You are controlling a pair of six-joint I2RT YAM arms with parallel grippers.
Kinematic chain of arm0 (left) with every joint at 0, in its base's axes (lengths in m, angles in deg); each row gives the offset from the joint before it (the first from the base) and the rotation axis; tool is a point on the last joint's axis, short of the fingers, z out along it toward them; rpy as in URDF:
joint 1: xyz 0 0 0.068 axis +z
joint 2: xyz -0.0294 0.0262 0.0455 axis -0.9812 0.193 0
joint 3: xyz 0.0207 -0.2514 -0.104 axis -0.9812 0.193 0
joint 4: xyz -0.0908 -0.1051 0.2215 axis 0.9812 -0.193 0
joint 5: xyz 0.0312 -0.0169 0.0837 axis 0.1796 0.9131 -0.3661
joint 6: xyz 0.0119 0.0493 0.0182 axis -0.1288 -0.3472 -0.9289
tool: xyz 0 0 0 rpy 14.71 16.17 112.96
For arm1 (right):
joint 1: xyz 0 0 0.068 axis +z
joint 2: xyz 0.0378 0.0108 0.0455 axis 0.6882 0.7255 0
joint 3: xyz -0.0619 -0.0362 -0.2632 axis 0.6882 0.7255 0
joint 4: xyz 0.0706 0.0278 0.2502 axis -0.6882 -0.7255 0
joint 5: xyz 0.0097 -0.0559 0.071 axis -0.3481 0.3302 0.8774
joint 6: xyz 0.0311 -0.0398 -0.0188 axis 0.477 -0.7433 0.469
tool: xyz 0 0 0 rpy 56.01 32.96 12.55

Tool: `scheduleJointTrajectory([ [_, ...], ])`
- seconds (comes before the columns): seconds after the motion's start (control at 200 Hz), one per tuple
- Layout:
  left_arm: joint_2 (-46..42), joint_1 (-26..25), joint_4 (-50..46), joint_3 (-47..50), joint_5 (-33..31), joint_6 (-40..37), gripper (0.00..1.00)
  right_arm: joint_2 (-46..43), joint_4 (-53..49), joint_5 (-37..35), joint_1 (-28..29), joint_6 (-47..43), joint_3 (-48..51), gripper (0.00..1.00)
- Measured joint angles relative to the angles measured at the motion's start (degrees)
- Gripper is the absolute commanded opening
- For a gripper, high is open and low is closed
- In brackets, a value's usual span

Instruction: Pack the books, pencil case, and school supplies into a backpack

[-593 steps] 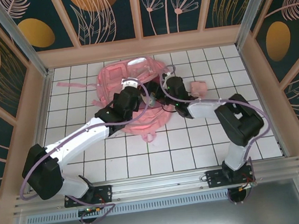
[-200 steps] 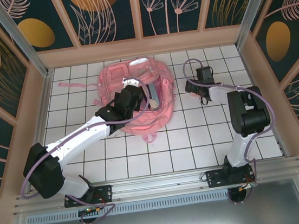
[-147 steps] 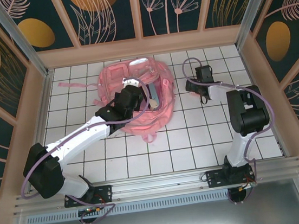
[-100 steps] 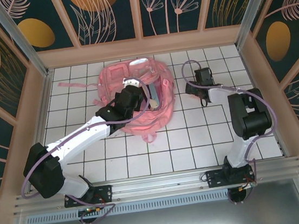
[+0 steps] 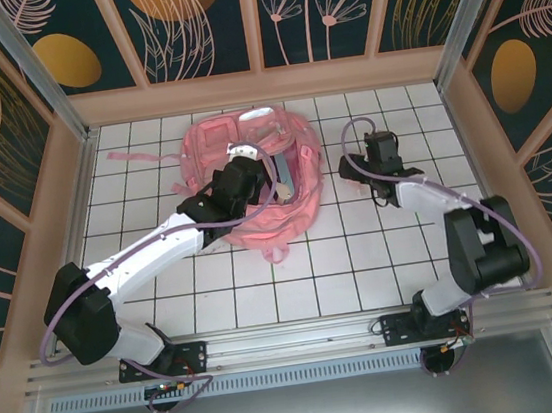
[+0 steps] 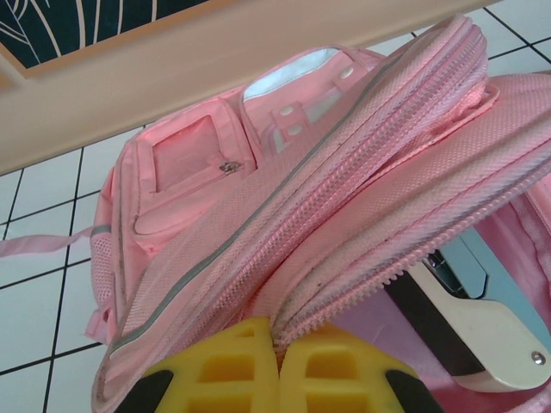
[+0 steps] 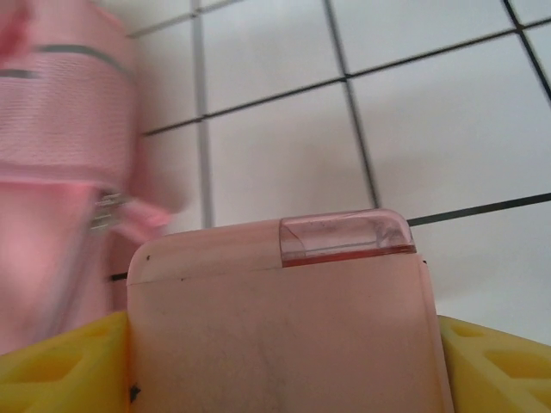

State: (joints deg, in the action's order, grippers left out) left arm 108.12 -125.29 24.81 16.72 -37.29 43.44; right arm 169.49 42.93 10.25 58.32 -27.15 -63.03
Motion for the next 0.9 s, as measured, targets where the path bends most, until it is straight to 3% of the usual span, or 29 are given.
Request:
scheduleJointTrajectory([
  [0.195,1.2,0.0,-1.2,-2.0,-0.1,0.7,0.0,-10.1,5.2,3.7,6.9,4.2,3.0,0.75],
  [0.375,1.9,0.0,-2.6,-3.5,0.0,1.4,0.0,-12.0,11.6,6.4,13.4,9.0,5.7,0.74],
  [0.596,1.9,0.0,-3.2,-3.7,0.4,1.7,0.0,-5.9,21.5,9.4,20.0,14.3,6.3,0.74],
  [0.896,1.8,0.3,-3.7,-4.2,1.2,1.9,0.0,4.4,31.4,12.7,23.5,20.2,2.8,0.76],
])
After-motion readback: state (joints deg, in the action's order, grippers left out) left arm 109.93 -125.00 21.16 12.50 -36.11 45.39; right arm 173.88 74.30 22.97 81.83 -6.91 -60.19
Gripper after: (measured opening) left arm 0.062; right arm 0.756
